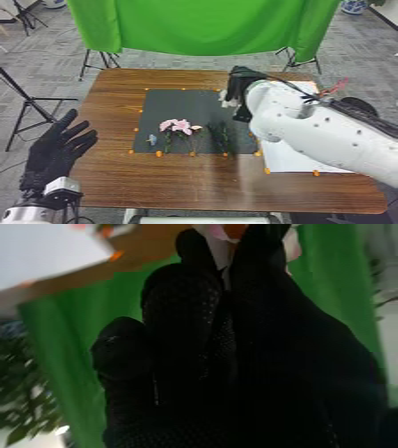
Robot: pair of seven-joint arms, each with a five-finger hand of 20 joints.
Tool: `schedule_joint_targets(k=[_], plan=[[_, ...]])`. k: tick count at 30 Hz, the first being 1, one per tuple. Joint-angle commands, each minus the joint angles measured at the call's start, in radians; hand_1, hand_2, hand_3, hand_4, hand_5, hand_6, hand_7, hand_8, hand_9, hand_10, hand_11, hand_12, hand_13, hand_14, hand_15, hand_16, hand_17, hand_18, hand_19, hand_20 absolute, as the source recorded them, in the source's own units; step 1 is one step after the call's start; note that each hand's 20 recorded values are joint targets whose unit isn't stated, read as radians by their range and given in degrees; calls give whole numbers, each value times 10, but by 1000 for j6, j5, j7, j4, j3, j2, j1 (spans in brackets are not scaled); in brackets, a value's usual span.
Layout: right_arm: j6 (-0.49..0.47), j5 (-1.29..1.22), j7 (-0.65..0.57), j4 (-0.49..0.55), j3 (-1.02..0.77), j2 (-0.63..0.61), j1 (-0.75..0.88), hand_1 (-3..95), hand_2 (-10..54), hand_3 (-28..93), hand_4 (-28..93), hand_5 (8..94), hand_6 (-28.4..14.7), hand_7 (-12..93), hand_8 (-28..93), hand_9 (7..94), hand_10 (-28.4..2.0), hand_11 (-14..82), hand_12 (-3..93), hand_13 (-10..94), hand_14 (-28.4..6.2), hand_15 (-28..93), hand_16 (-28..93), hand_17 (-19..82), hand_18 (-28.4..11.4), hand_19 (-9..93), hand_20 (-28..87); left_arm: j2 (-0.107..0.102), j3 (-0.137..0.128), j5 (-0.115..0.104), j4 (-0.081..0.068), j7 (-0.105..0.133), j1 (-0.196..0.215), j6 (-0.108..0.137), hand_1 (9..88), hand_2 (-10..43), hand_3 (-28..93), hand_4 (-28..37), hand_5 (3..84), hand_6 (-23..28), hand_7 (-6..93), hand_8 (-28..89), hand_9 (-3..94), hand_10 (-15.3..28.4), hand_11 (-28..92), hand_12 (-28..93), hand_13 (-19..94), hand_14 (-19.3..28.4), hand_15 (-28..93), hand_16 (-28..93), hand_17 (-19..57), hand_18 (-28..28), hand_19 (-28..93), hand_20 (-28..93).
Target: Arrange flowers
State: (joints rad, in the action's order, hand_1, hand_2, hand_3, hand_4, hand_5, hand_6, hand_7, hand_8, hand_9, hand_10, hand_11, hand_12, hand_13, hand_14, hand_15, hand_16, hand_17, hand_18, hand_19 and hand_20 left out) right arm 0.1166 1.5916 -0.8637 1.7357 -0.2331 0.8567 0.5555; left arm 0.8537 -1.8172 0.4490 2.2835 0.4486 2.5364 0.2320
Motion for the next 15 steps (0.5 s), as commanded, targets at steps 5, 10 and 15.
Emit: schedule_joint_targets(k=[5, 10, 15], plan=[[11, 11, -24, -49, 72, 111, 4, 600, -95, 731, -283, 781, 10, 227, 42, 916, -76, 101, 334, 824, -32, 636, 161, 539, -136, 932, 309, 53, -11, 35, 2, -64, -27, -21, 308, 69, 636, -184, 335, 85, 68, -67, 271, 190, 232, 119, 198, 278, 550, -116, -57, 284, 584, -82], [1, 7, -40, -67, 66, 111, 7, 599, -95, 731, -283, 780, 10, 227, 41, 915, -77, 103, 333, 822, -33, 637, 161, 538, -137, 932, 310, 67, -19, 39, 3, -68, -25, -21, 308, 69, 635, -185, 335, 85, 68, -67, 271, 189, 233, 119, 198, 279, 549, -117, -56, 284, 584, -84], [-14, 1, -53, -83, 64, 119, 15, 594, -95, 736, -283, 777, 9, 224, 36, 914, -78, 105, 332, 820, -35, 638, 160, 537, -139, 932, 309, 77, -21, 51, 0, -82, -37, -31, 308, 69, 636, -184, 335, 86, 67, -67, 271, 189, 233, 119, 198, 279, 548, -116, -57, 284, 585, -85]])
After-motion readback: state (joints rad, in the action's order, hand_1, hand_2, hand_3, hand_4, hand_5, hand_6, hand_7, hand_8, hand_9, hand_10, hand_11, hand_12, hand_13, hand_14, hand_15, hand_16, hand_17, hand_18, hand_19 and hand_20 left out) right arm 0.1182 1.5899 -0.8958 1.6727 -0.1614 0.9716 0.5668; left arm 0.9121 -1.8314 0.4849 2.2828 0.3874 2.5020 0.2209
